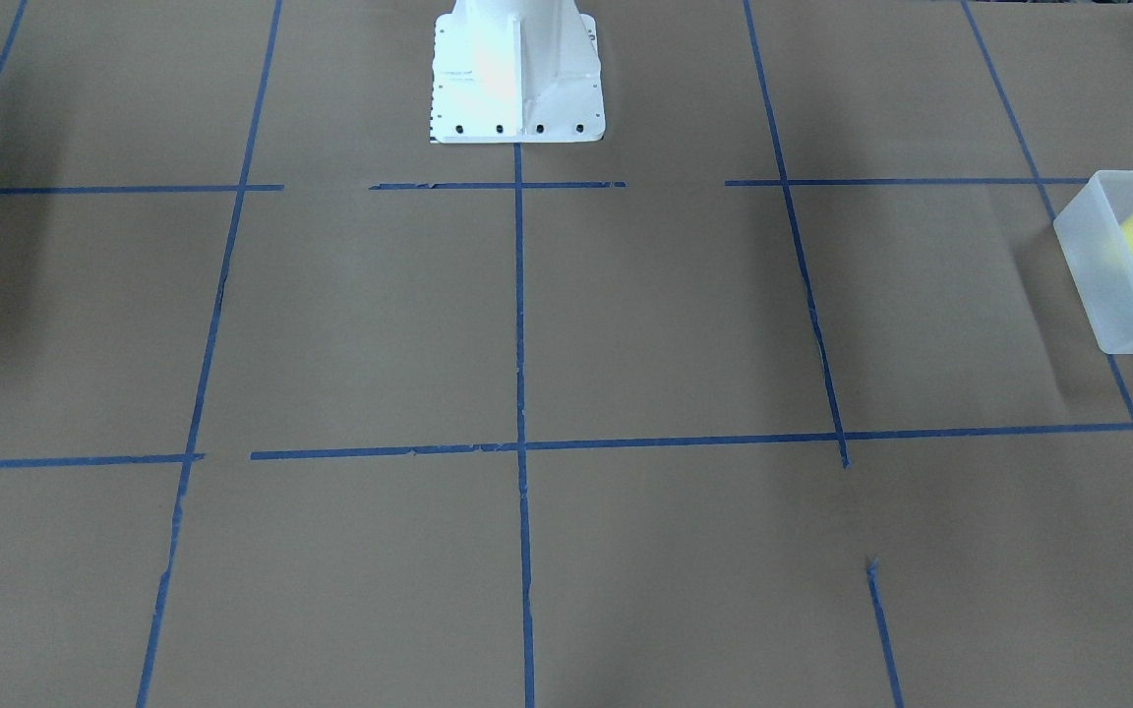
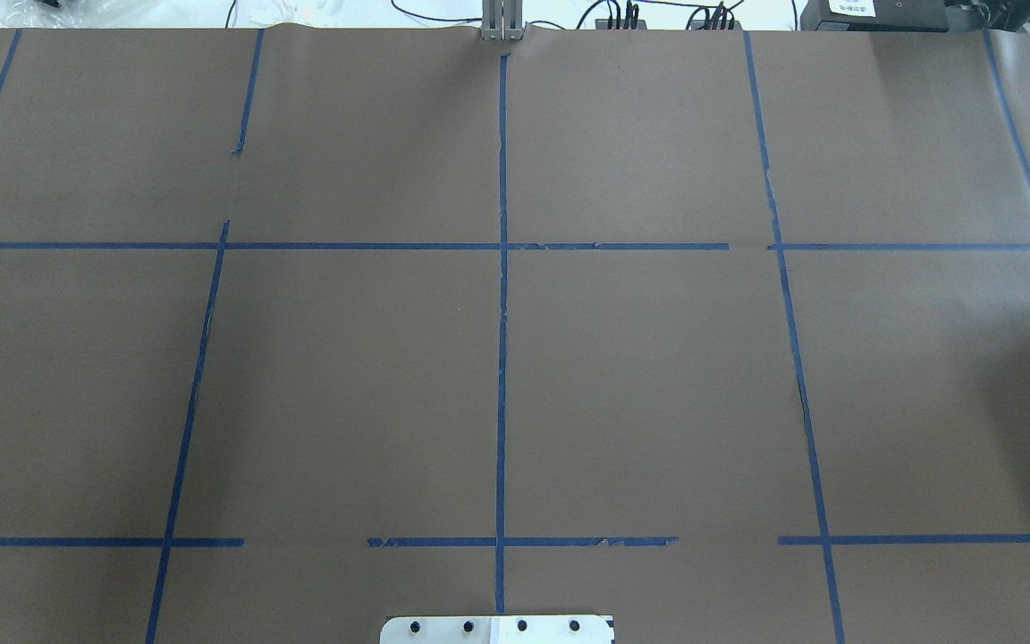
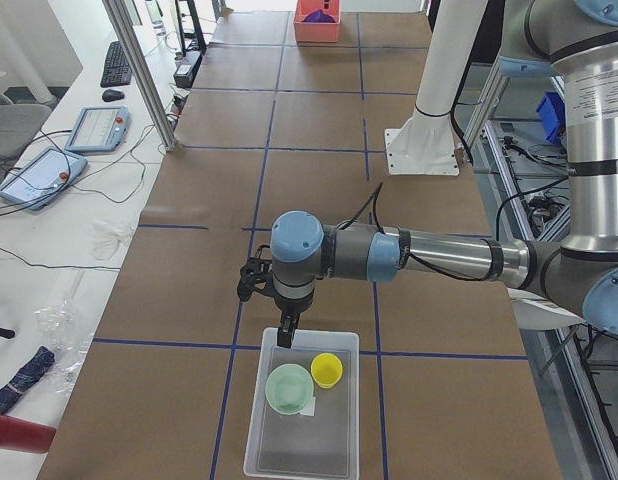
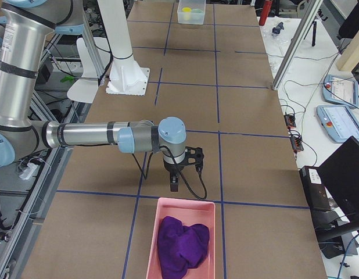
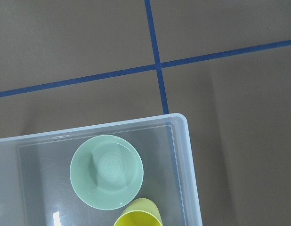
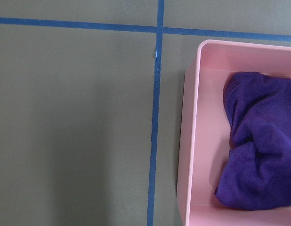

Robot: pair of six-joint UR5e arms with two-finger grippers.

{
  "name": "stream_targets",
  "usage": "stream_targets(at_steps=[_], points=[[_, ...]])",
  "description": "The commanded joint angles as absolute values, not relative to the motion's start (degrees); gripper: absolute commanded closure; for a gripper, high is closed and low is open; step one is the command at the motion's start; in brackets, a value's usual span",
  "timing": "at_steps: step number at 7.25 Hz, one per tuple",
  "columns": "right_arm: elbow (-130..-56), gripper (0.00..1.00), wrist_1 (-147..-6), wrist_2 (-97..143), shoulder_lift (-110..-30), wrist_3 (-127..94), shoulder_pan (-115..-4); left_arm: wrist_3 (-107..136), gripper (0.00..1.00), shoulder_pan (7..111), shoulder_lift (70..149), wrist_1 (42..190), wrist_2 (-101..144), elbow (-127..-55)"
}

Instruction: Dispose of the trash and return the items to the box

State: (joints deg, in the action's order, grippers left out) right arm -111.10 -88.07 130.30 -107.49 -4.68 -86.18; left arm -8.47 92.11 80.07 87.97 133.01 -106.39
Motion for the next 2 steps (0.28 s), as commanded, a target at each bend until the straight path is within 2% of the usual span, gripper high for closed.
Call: stream_targets(at_steps=[1,2], points=[[-111.5,0.00,-87.9,128.9,-107.5,-5.4,-86.1,-8.4,0.00,92.1,80.1,88.0,133.0,-106.5],[-111.5,0.00,-87.9,128.8,-107.7,-5.5,-86.1,-8.4,0.00,92.1,80.1,88.0,133.0,-106.5]])
